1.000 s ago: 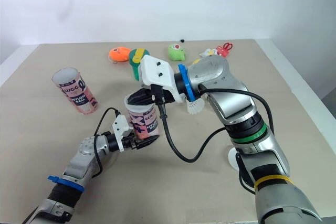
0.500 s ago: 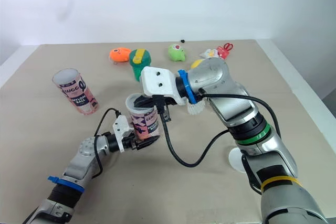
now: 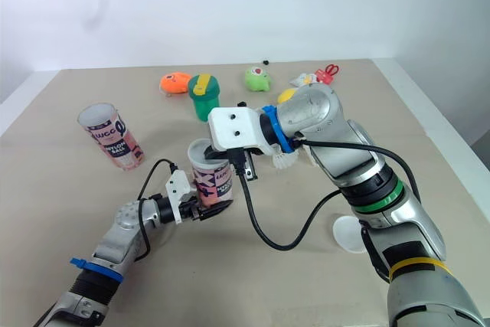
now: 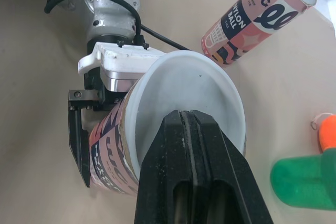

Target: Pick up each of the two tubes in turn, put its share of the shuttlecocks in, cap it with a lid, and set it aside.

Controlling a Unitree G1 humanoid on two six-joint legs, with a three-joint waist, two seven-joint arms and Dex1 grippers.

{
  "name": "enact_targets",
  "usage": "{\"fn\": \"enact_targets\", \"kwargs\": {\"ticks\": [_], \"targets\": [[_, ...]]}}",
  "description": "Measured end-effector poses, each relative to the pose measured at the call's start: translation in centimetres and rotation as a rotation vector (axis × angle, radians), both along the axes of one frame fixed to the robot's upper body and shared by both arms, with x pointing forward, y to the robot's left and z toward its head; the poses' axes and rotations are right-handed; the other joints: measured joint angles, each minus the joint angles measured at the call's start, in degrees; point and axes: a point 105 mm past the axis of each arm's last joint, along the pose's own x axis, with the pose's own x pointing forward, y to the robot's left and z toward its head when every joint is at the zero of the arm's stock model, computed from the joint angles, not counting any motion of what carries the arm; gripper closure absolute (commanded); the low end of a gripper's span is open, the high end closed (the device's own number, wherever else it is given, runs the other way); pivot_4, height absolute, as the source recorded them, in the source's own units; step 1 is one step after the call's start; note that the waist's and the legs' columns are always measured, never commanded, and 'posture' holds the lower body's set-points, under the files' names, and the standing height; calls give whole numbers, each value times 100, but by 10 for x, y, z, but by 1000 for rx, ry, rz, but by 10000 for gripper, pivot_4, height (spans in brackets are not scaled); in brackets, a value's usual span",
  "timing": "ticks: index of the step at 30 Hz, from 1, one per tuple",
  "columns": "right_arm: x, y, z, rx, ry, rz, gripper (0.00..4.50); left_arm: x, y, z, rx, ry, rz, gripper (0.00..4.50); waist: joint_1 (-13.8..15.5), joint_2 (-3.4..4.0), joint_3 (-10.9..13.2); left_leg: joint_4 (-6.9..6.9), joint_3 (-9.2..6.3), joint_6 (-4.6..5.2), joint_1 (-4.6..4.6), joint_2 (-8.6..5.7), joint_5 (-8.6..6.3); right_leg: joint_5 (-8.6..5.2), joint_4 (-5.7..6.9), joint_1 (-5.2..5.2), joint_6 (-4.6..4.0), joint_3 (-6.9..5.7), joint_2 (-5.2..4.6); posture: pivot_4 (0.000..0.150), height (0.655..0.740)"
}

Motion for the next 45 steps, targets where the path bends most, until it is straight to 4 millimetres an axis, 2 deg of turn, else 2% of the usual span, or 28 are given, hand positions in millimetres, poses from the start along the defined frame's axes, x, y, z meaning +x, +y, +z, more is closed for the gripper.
{"fn": "enact_targets", "kwargs": {"ticks": [12,34,45], "targets": [[-2,2,-5,-52,-78,21,44499,0,0,-3,3,10,4,10577,-1,4,-36,-1,0,-8,23,2,-7,-10,0,21,-2,-1,0,1500,7400],[-2,2,-13,-142,-159,43,44499,-1,1,-11,6,42,18,10577,-1,9,-111,-1,-12,-66,137,5,-74,-70,-1,136,4,-6,-7,1500,7400],[0,3,-18,-198,-232,54,44499,-1,1,-15,5,63,25,10577,-2,-9,-161,-2,-16,-64,192,0,-105,-100,-2,170,32,-8,-51,1500,7400]]}}
